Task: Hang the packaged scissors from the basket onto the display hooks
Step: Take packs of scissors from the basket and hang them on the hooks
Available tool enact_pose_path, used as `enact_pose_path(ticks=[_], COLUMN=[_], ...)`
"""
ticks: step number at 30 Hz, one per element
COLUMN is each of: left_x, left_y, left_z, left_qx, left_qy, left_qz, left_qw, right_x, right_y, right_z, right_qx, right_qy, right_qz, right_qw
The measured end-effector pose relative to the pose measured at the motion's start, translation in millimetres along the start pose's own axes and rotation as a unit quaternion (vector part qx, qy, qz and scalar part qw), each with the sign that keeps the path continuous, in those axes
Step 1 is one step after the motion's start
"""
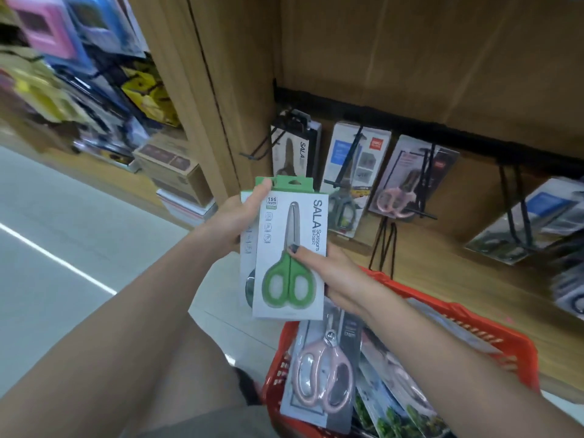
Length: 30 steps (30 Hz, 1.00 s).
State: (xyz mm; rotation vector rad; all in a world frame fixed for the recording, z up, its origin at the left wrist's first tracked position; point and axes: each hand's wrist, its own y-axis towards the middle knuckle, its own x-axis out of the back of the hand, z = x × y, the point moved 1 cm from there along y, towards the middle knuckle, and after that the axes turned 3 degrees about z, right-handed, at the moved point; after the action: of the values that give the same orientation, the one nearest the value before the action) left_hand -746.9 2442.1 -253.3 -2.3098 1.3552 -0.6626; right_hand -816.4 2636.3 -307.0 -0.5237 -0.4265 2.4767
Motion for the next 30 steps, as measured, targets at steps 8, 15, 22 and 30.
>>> enact_pose_path(ticks=[8, 15, 22, 30], left_x=[58.2, 64.9, 65.3, 69.2], left_y=[22.4, 42.2, 48.1, 49.2], left_z=[17.9, 24.2, 26.0, 22.2], left_qx=[-0.083, -0.125, -0.093, -0.039], left_qy=[0.115, 0.235, 0.289, 0.351], left_qz=[-0.308, -0.32, -0.292, -0.276], left_qw=[0.941, 0.909, 0.907, 0.894], right_x=[-5.8, -16.3, -18.8, -9.7], right_y=[35.3, 64.6, 91.5, 124.8], right_z=[0.3, 17.4, 28.1, 28.4], right_qx=[0.04, 0.092, 0.099, 0.054], right_qy=[-0.084, -0.166, -0.183, -0.151], right_qz=[-0.11, -0.126, -0.117, -0.177], right_qw=[0.99, 0.974, 0.971, 0.971])
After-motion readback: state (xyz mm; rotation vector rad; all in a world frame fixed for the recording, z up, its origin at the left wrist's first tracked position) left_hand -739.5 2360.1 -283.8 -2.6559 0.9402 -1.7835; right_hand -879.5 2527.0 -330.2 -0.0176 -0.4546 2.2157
